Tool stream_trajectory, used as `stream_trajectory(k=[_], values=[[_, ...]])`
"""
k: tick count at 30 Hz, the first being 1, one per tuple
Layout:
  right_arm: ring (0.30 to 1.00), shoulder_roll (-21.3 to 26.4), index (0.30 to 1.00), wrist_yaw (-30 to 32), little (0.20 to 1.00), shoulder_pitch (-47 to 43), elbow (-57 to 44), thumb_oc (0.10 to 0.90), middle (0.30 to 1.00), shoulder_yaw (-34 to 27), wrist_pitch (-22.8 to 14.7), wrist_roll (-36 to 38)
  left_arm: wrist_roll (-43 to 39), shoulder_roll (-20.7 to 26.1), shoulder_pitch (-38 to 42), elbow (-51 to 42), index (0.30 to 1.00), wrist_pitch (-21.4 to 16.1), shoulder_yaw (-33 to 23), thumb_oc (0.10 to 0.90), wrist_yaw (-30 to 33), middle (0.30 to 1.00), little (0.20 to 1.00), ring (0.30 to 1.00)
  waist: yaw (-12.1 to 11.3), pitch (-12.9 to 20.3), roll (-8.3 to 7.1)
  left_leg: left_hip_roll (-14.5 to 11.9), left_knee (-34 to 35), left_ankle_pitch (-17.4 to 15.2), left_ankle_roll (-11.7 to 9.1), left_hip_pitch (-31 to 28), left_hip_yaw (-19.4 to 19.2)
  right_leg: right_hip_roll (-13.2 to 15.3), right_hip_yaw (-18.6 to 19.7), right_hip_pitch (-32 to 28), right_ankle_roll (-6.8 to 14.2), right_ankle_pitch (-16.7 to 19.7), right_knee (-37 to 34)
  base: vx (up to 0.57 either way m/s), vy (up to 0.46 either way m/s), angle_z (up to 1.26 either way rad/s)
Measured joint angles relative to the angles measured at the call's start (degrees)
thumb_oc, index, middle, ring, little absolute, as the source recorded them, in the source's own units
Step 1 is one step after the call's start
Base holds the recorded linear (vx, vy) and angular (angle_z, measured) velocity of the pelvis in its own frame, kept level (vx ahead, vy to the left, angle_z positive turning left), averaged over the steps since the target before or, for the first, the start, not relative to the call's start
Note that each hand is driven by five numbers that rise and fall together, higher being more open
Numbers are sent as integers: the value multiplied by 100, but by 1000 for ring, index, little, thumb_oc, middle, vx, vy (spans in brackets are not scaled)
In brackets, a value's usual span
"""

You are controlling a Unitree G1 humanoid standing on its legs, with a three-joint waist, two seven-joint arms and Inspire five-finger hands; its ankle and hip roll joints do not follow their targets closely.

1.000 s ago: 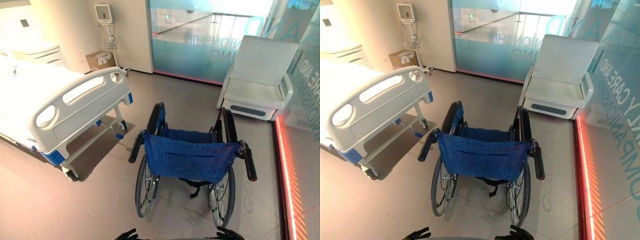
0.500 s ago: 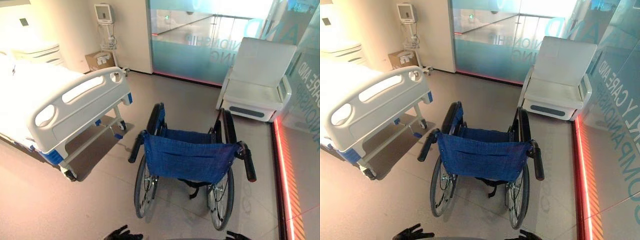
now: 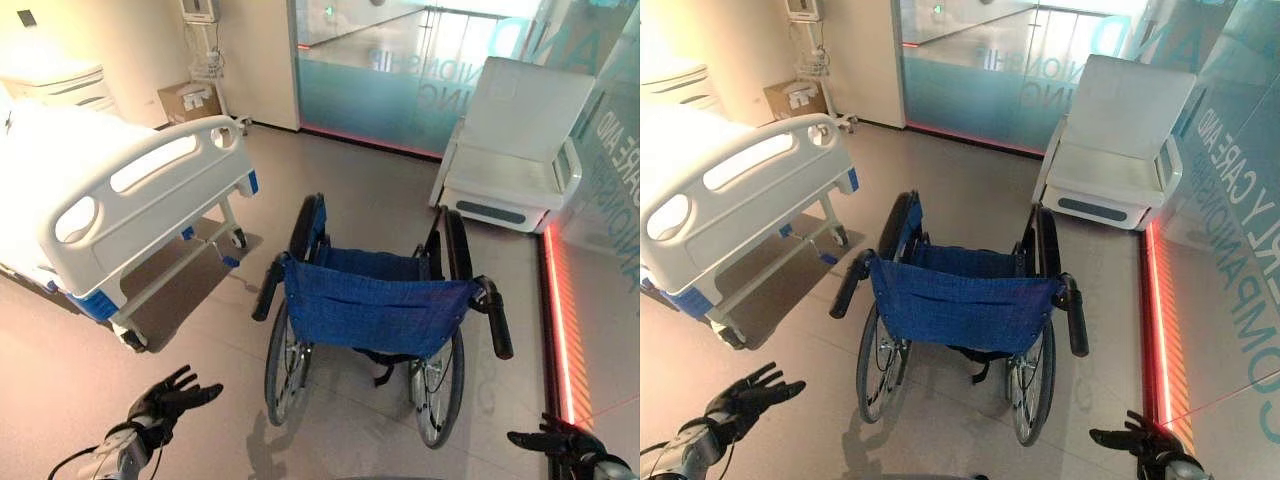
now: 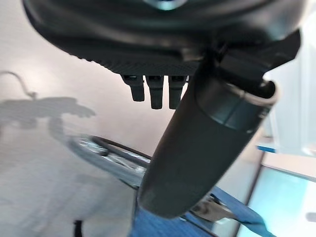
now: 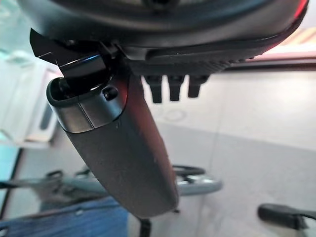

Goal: Push the wheelchair next to the bed

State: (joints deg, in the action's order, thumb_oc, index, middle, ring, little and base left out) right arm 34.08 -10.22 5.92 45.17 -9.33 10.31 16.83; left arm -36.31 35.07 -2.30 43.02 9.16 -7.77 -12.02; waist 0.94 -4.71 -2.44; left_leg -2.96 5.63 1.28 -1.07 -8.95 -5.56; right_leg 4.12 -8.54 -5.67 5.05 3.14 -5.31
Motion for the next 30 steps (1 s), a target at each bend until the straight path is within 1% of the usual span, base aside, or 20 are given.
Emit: stream_trajectory(k=[2, 3, 4, 5, 6, 7, 10, 12, 16, 22, 27, 30], values=[[900, 15, 900, -33, 900, 0, -376, 800, 900, -1, 152, -1, -2, 58, 5, -152, 900, 63, -38, 800, -71, 900, 900, 900, 0, -3, -2, 5, 0, -1, 2, -3, -1, 2, 1, -3, 1, -2, 0, 0, 0, 0], [900, 96, 900, -106, 900, 29, -794, 800, 900, 0, 386, -10, -4, 131, 3, -363, 900, 197, -40, 800, -136, 900, 900, 900, 0, -57, 11, 8, 0, -1, 2, 0, -1, 2, -1, -2, 2, -1, 0, 0, 0, 0], [900, 137, 900, -138, 900, 28, -953, 800, 900, -1, 435, -10, -9, 166, 3, -467, 900, 241, -45, 800, -168, 900, 900, 900, 1, -93, 16, 9, -1, 0, 3, -4, -2, 2, -1, -5, 3, 0, 0, 0, 0, 0], [900, 218, 900, -229, 900, 37, -1306, 800, 900, -18, 582, -16, -57, 239, -10, -761, 900, 373, -68, 800, -187, 900, 900, 900, -3, -141, 18, 8, -1, 0, 3, -8, -1, 3, -1, -3, 5, 1, 0, 0, 0, 0], [900, 264, 900, -279, 900, 46, -1469, 800, 900, -22, 644, -15, -65, 270, -22, -943, 900, 448, -78, 800, -190, 900, 900, 900, -10, -156, 19, 8, -1, 1, 2, -7, 3, 3, -2, -3, 5, 1, 0, -2, 5, 4], [900, 355, 900, -434, 900, 32, -1717, 800, 900, -41, 730, -14, -236, 314, -22, -1191, 900, 559, -155, 800, -245, 900, 900, 900, -18, -157, 19, 8, -1, 1, 2, -8, 12, 3, -3, -13, 4, 1, 0, 0, 3, 4], [900, 446, 900, -575, 900, -13, -2103, 800, 900, -145, 823, -8, -532, 449, -10, -1576, 900, 697, -245, 800, -269, 900, 900, 900, -17, -159, 19, 5, -1, 0, 1, -34, 22, -2, -5, -22, 3, 1, 0, 2, 2, 1], [900, 707, 900, -745, 900, -105, -2343, 800, 900, -147, 1016, 72, -913, 692, 45, -1818, 900, 924, -246, 800, -286, 900, 900, 900, -7, -167, 31, 8, -1, 0, 2, -34, 20, 2, -9, -24, 4, 1, 5, 0, 0, 0], [900, 1058, 900, -959, 900, -224, -2614, 800, 900, -150, 1189, 228, -1308, 979, 168, -1980, 900, 1136, -288, 800, -302, 900, 900, 900, -5, -176, 40, 4, -1, 0, 1, -36, 19, 5, -18, -28, 5, 1, 3, 0, 0, 0], [900, 1495, 900, -1281, 900, -481, -2825, 800, 900, -149, 1226, 654, -1803, 1390, 504, -2054, 900, 1388, -285, 800, -543, 900, 900, 900, -10, -194, 61, 0, -1, -2, 0, -3, 26, 21, -95, -24, 10, -2, -1, -1, 0, 1], [900, 1798, 900, -1501, 900, -555, -3128, 800, 900, -146, 1280, 833, -1860, 1640, 582, -2078, 900, 1394, -286, 800, -649, 900, 900, 900, -9, -223, 99, 8, -2, 0, 1, 3, 34, 21, -110, 1, 10, -1, 18, -1, 0, 1], [900, 2010, 900, -1860, 900, -555, -3163, 800, 900, -112, 1419, 834, -1858, 1875, 621, -2051, 900, 1426, -273, 800, -707, 900, 900, 900, -11, -227, 102, 6, -2, 0, 0, 20, 39, 9, -129, 13, 4, -6, 18, 0, 0, 0]])
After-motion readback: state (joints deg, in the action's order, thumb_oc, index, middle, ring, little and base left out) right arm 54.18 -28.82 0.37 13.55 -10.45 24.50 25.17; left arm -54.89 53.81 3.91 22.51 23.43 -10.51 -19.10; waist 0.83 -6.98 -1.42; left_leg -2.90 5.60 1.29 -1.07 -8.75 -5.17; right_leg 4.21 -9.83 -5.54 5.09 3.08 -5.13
